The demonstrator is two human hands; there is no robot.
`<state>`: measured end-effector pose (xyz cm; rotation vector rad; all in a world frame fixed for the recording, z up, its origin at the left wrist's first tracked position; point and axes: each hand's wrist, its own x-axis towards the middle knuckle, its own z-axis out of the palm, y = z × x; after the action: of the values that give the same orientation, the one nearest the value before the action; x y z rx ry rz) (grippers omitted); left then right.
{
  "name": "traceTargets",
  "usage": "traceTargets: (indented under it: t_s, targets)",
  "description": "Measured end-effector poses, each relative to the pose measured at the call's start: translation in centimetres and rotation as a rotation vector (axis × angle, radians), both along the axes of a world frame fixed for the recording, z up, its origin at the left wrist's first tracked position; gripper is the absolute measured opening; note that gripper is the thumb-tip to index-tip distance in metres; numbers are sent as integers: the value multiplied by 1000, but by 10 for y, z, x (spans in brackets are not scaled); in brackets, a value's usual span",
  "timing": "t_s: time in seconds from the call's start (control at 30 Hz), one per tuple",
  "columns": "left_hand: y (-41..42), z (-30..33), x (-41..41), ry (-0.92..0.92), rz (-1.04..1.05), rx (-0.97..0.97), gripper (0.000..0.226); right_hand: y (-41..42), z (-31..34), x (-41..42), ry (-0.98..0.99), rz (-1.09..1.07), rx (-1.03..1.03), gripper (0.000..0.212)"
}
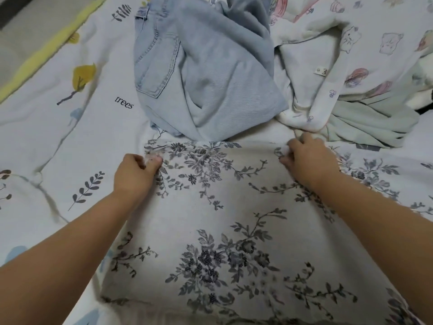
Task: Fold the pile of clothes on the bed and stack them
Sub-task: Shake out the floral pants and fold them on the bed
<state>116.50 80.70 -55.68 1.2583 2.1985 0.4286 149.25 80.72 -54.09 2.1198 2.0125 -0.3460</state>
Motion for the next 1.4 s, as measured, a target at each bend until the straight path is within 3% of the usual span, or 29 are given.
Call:
traceTargets:
  t_s: [0.07, 0.13, 0.2, 0.3, 0.37, 0.47, 0.6, 0.7, 0.8, 1.1, 1.23, 1.33, 1.4]
  targets:
    - [-4, 2, -3, 34, -148, -114, 41, -1, -5, -1, -9, 24, 15, 31]
    - [-8, 6, -10, -103, -225, -202, 32, 3, -2, -3, 35, -2, 154, 25]
    - [-5, 13, -21, -149, -242, -110, 24, 9, 3, -7, 97, -44, 318, 22]
    - [11, 24, -34, -8, -189, 139, 21, 18, 10, -18, 198, -130, 425, 18]
    - [17, 25, -33, -34, -94, 147, 30, 17, 13, -29, 310, -169, 385, 24]
    - [5, 15, -31, -12, -42, -69, 51, -12, 20, -42, 383, -140, 302, 50]
    - [-33, 14, -38, 25, -85, -113, 60, -92, 22, -40, 204, -69, 184, 62]
    - [-63, 17, -44, 56, -102, -155, 58, -159, 16, -30, 55, -5, 157, 57]
    - [-89, 21, -43, 77, -100, -155, 53, -211, 1, -21, -5, 127, -47, 76]
    - [-132, 25, -41, 304, -183, -95, 32, -225, 4, -18, 24, 401, 31, 59]
    - [-130, 35, -47, 259, -130, 24, 35, -223, 16, -34, 100, 344, 124, 41]
    - [-130, 40, -49, 168, -19, 64, 25, -237, 15, -44, 165, 390, 200, 15]
    - [-134, 40, -48, 50, 61, 10, 25, -244, 14, -46, 201, 380, 169, 37]
